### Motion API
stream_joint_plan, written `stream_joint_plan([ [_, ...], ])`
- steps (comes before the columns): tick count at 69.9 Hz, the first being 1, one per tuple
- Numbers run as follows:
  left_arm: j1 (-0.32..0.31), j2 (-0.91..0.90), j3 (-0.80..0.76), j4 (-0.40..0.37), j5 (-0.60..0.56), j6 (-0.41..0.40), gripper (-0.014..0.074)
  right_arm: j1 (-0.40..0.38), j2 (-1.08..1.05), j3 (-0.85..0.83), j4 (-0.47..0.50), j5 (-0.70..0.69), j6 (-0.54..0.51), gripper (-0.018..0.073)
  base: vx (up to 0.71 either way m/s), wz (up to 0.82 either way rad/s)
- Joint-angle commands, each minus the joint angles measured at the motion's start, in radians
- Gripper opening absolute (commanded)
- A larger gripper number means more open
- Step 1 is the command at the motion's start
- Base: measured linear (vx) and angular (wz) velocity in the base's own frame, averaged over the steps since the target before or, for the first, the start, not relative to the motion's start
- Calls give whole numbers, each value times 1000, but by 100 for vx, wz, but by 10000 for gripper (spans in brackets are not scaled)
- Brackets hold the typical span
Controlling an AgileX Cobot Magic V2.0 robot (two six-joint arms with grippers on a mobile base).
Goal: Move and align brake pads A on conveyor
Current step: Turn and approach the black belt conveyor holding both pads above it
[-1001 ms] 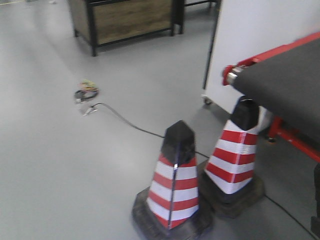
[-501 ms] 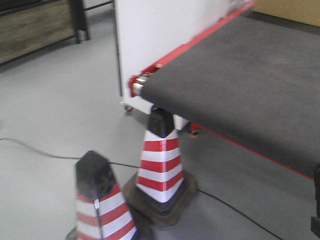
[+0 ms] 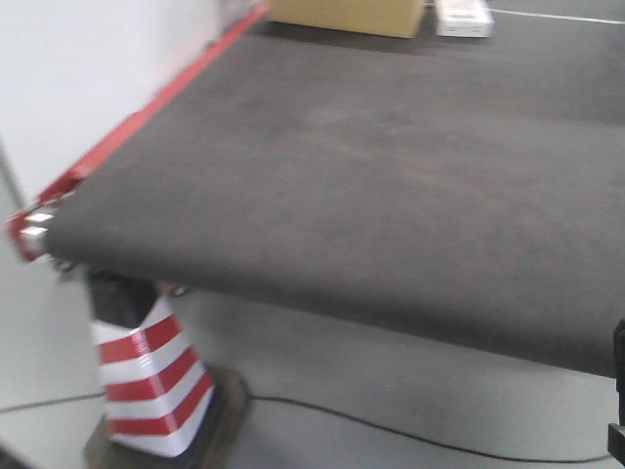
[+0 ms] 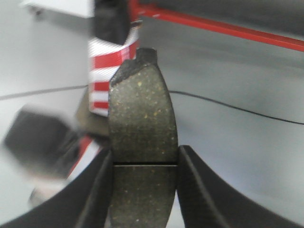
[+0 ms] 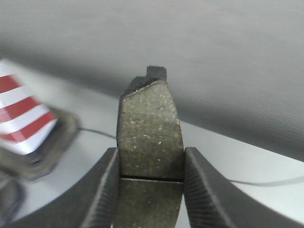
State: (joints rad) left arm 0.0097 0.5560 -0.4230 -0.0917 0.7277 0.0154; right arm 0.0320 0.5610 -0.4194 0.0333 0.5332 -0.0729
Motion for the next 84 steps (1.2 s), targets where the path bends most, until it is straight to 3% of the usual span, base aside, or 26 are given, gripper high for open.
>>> stream_joint_plan([
  [1,-6,-3,-29,-12,-72,0,129,-3,1,-32,-1,-79,-7,114,19,-62],
  [26,-6,-3,-29,-12,-72,0,129,-3,1,-32,-1,-63,-7,114,22,-43],
  [84,-6,-3,-29,-12,-72,0,129,-3,1,-32,-1,-63,-7,114,28,-18],
])
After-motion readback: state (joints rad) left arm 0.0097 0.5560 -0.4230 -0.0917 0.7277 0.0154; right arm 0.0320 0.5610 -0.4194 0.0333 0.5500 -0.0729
